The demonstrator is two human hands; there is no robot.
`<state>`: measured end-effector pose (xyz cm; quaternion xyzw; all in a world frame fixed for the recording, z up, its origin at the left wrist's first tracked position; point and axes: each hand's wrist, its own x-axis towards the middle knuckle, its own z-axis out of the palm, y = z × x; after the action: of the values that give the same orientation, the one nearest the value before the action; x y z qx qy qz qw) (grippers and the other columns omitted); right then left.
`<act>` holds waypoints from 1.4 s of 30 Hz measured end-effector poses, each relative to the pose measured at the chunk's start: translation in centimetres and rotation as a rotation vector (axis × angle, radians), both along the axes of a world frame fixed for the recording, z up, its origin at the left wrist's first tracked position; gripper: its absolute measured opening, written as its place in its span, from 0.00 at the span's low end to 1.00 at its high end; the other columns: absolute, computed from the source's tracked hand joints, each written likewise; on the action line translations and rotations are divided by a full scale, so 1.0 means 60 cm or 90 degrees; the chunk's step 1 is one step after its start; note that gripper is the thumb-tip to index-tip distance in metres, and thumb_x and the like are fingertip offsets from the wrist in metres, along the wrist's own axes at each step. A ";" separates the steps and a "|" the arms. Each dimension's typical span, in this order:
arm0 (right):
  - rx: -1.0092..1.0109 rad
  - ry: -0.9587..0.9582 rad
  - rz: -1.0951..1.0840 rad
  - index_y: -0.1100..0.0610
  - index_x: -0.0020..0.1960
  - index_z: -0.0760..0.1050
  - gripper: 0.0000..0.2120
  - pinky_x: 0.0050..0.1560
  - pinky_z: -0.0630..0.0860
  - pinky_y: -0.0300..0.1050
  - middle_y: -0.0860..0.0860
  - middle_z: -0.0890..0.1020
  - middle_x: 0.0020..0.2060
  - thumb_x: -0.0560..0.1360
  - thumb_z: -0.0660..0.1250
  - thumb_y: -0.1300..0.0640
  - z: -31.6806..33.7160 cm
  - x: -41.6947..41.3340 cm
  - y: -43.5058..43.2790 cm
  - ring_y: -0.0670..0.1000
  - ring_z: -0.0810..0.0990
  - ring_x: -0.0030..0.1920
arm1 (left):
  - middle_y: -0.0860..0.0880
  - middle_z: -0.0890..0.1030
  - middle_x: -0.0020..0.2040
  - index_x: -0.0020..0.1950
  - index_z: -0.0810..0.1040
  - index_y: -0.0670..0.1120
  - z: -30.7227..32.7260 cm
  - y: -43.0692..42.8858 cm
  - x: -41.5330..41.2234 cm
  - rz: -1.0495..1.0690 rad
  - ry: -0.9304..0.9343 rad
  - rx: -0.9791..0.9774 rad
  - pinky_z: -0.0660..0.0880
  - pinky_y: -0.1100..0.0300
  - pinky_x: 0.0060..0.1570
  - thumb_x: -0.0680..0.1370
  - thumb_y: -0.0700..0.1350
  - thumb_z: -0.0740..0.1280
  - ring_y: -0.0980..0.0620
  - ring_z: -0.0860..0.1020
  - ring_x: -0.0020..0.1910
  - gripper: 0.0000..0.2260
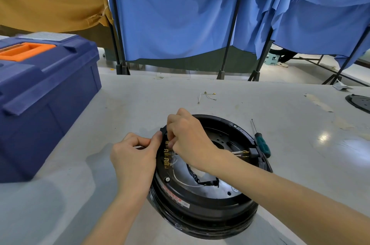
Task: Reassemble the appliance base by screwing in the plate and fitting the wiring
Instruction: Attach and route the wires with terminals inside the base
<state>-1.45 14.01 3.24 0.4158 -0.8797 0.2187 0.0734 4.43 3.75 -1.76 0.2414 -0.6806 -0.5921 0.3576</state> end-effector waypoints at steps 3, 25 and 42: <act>0.005 -0.010 0.004 0.68 0.42 0.80 0.05 0.45 0.69 0.46 0.56 0.77 0.42 0.71 0.66 0.72 0.001 -0.001 0.003 0.53 0.67 0.49 | 0.50 0.77 0.30 0.27 0.79 0.45 0.001 -0.001 0.000 0.002 -0.009 -0.005 0.72 0.57 0.34 0.69 0.47 0.78 0.55 0.75 0.28 0.14; 0.100 0.066 -0.063 0.66 0.42 0.77 0.06 0.41 0.64 0.46 0.59 0.79 0.43 0.71 0.62 0.72 0.017 -0.024 -0.021 0.57 0.67 0.51 | 0.57 0.80 0.39 0.32 0.85 0.55 -0.001 -0.011 -0.008 -0.092 0.008 -0.012 0.78 0.47 0.44 0.73 0.45 0.75 0.51 0.80 0.40 0.10; -0.098 -0.115 -0.231 0.60 0.56 0.82 0.10 0.60 0.71 0.44 0.54 0.83 0.55 0.80 0.64 0.60 0.034 -0.150 0.137 0.53 0.78 0.59 | 0.60 0.81 0.36 0.36 0.85 0.60 0.007 -0.032 -0.036 -0.129 -0.006 -0.040 0.72 0.62 0.41 0.68 0.47 0.78 0.62 0.77 0.34 0.08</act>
<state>-10.44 22.24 5.26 0.2223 -0.9240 0.3046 0.0641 2.25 1.82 -1.36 0.1624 -0.7216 -0.6024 0.3002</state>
